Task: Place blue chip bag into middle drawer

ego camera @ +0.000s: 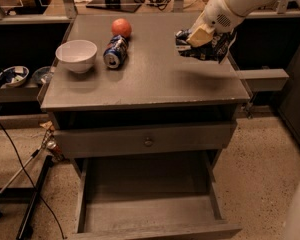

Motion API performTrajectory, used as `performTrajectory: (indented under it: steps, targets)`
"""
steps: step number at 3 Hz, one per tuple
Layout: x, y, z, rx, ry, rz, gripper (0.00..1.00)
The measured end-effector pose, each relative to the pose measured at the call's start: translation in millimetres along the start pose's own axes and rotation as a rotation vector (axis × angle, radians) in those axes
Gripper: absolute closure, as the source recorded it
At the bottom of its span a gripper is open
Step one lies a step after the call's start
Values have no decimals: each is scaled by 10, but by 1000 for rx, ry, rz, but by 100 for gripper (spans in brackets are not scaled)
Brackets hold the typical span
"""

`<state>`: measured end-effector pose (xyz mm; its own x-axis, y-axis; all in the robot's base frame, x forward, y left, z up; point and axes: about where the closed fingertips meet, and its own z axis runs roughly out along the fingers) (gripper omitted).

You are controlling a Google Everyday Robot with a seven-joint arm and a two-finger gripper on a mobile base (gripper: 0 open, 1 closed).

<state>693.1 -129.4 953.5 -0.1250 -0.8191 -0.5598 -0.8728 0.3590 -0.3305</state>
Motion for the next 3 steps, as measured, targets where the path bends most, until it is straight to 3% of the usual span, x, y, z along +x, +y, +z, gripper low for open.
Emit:
performTrajectory:
  steps: [1, 3]
  targets:
    - [-74, 382, -304, -45, 3, -2, 100]
    - [-22, 444, -368, -34, 9, 12, 100]
